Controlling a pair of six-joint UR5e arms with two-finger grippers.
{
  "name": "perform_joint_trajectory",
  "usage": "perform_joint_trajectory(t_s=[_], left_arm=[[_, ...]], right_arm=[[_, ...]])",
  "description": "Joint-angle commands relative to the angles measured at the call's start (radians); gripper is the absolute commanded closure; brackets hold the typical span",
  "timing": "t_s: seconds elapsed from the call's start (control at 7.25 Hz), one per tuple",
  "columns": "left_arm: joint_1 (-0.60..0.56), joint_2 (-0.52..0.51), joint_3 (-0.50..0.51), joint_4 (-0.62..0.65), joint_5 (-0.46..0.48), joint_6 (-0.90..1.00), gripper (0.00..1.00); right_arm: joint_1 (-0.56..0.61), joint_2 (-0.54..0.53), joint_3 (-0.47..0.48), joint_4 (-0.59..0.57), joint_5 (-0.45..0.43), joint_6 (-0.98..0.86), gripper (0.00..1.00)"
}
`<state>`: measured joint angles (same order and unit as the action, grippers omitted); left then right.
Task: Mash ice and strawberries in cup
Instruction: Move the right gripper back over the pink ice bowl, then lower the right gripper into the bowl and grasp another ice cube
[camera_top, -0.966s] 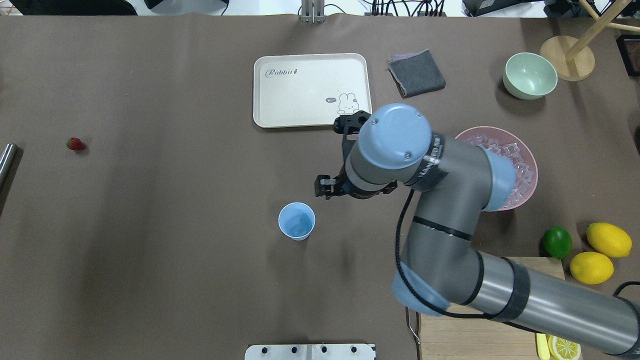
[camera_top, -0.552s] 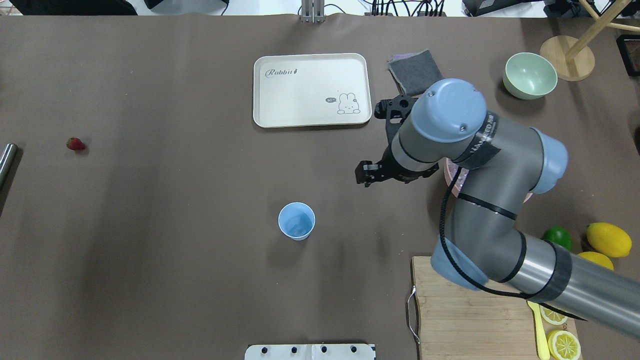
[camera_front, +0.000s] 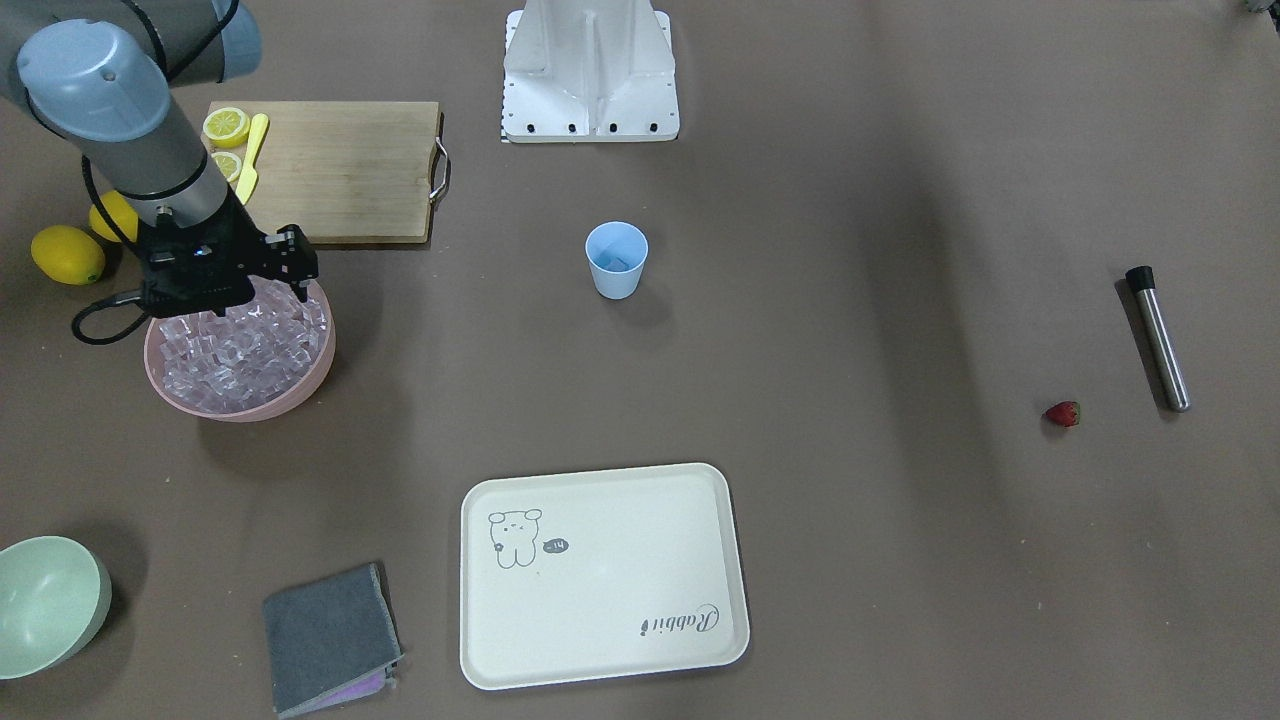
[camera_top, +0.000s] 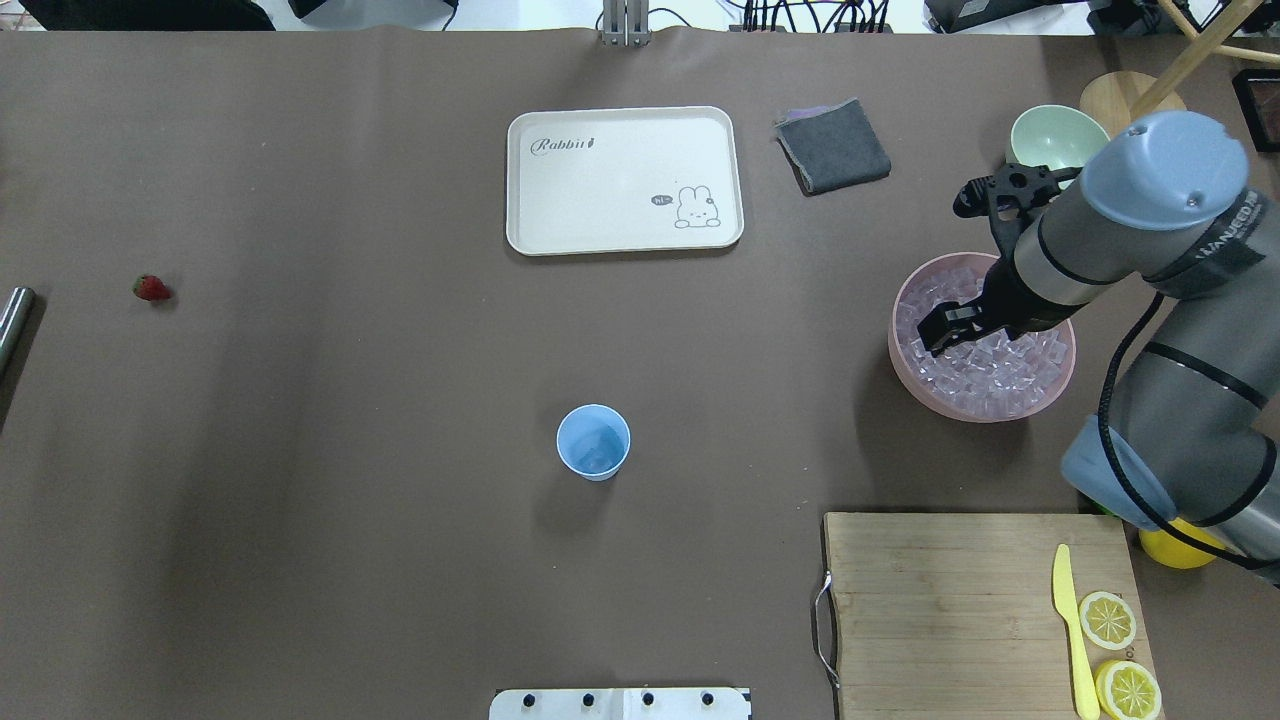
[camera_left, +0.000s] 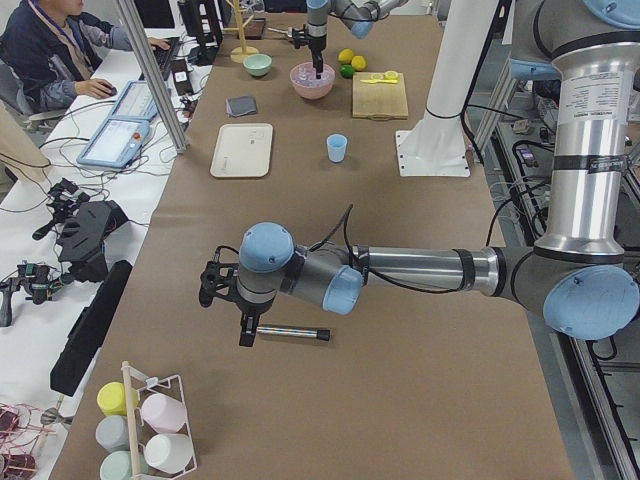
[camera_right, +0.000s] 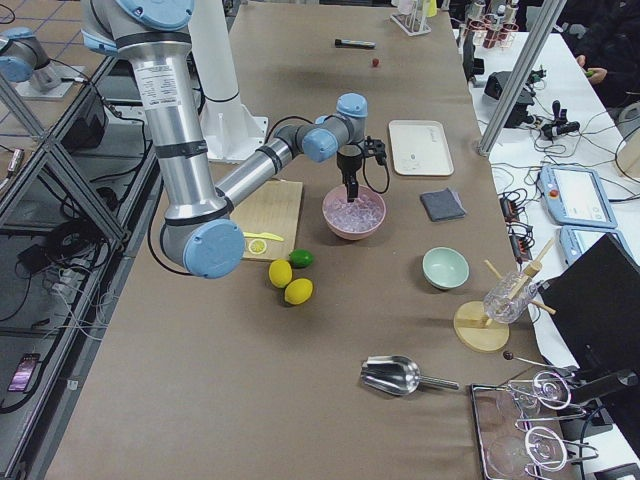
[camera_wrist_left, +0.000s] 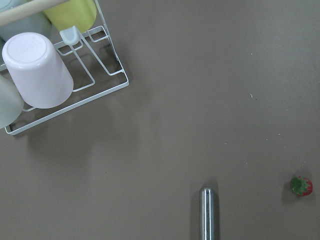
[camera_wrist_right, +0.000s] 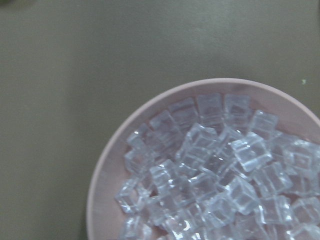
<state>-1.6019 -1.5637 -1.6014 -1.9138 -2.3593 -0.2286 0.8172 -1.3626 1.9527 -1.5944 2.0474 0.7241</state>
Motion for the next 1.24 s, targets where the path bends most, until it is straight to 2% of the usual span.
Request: perform_joint_trajectory(t_s=[0.0,0.14,0.28,0.41,0.55,0.69,1.1], left_arm=[[0.000,0.017,-0.021,-0.001,0.000,0.000,0.02],[0.000,0.019,-0.032,-0.001,0.000,-0.030,0.02],[0.000,0.019,-0.037,-0.001,0.000,-0.047,0.02],[0.000,0.017,-0.037,-0.002,0.000,-0.048,0.02],[0.002,0.017,-0.037,-0.002,0.000,-0.048,0.02],[0.002,0.019,-0.037,-0.004,0.000,-0.048,0.02],[0.000,0.017,-0.038,-0.008,0.000,-0.049,0.02]], right_arm=[[0.043,-0.027,-0.017,-0.010,0.000,0.005,0.09],[0.045,-0.018,-0.021,-0.018,0.000,0.021,0.08],[0.040,-0.001,-0.021,-0.024,0.000,0.125,0.09],[0.040,0.052,-0.018,-0.098,0.004,0.141,0.08],[0.037,0.136,-0.018,-0.236,-0.001,0.184,0.08],[0.034,0.151,-0.015,-0.286,-0.004,0.198,0.09],[0.020,0.137,-0.026,-0.318,-0.006,0.231,0.10]])
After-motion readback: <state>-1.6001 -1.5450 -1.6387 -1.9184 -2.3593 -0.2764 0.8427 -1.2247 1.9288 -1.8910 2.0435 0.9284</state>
